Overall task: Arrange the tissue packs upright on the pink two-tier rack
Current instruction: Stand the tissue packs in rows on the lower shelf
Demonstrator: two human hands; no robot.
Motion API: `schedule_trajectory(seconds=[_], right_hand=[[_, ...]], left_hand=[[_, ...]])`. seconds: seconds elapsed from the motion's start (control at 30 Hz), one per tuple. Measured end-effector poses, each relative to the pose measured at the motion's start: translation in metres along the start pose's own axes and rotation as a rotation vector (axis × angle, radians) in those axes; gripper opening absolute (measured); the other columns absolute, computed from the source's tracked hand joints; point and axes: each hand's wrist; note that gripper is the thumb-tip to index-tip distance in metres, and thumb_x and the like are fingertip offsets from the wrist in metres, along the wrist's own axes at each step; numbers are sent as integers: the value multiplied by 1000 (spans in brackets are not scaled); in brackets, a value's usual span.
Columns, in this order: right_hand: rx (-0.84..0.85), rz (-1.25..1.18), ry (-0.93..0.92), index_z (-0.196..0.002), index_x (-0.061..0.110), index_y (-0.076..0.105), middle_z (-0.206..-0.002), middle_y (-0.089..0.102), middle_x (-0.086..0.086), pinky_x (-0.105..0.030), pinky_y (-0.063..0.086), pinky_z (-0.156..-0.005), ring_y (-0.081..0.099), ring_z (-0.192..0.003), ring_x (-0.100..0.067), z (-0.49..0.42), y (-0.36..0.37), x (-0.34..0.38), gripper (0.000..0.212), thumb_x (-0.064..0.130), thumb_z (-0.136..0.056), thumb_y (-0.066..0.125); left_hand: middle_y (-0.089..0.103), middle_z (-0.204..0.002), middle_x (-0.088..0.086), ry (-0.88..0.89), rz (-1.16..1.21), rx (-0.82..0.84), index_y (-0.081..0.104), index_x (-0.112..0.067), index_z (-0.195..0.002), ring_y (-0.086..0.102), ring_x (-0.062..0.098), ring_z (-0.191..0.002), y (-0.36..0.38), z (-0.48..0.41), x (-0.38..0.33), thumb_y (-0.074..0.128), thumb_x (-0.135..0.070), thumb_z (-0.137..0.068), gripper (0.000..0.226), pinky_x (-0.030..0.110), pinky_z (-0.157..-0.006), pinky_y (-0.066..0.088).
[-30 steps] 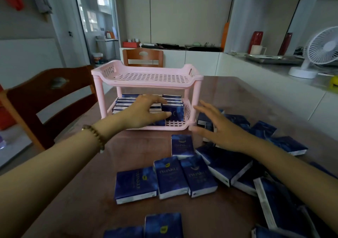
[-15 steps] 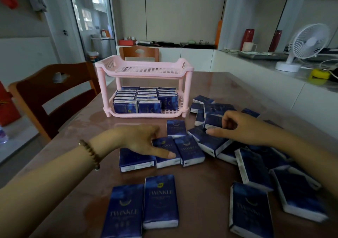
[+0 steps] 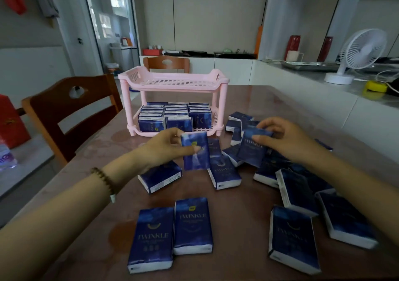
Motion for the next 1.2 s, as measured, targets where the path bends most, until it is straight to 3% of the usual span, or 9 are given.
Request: schedule_trajectory(seconds=[0.1,0.27,0.4,0.57,0.7,0.9,1.0,1.13,1.2], right_hand=[[110,-241,-66,-99,29,62,-93,73,9,-30,55,-84,68,-90,-9,-2,2,18,25,27,-76,71],[207,-362,-115,-97,25,61,-97,74,5,-26,56,-82,69,-91,-12,-4,28,31,38,35,-62,70],[122,-341,-100,-96,22,59,-103,68,0,-29,56,-80,67,-88,-12,-10,39,26,40,38,-62,74],[225,-111,-205,-124,34,51,-125,55,18,-20,51,-86,57,-109,1,-6,26,21,61,43,-67,70],[243,-54,-248,-130,33,46,-121,59,16,-10,45,-87,56,-109,5,-8,15,7,62,30,-73,72],[286,46,-213,-116,40,47,-117,60,15,-15,47,-90,58,-104,6,-2,23,-18,51,32,-74,74],[270,57,-222,-117,35,50,-116,62,12,-23,49,-92,60,-103,0,-4,23,-20,51,36,-72,75],[275,-33,-232,-118,40,48,-121,57,17,-13,47,-90,55,-108,8,-7,24,-12,50,38,-73,70],[218,-54,-245,-124,39,47,-125,53,21,-17,47,-89,53,-110,7,-11,23,-4,55,49,-72,63]], left_hand=[[69,-111,18,-53,223,18,55,-2,-121,66,32,-104,-3,2,-10,67,-27,-80,50,40,-90,55],[68,-117,8,-41,231,103,59,-15,-123,63,26,-111,4,1,-24,47,-42,-92,42,42,-97,50],[67,-114,-7,12,122,241,50,-36,-123,66,7,-103,15,6,-38,56,-37,-88,36,32,-82,57],[67,-116,12,76,-17,324,44,-20,-133,66,24,-105,16,-3,-44,68,-3,-82,59,38,-92,54],[70,-101,7,221,-203,106,52,-10,-112,68,19,-93,22,-23,-47,78,-16,-73,47,38,-87,55],[68,-93,-6,299,-300,160,60,-15,-106,64,-1,-77,37,-28,-26,78,-18,-75,35,15,-70,50],[71,-98,1,307,-265,153,62,-14,-107,68,10,-85,38,-27,-20,78,-16,-74,36,25,-78,55],[70,-106,4,313,-214,141,60,-11,-113,68,19,-94,27,-30,-22,76,-14,-77,40,35,-85,56],[68,-110,5,305,-184,123,59,-10,-114,66,22,-100,13,-32,-25,74,-15,-78,39,40,-88,54]])
Point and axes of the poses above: each hand's wrist, its own z-axis away from the middle knuckle, its own y-axis out of the palm, x = y × z
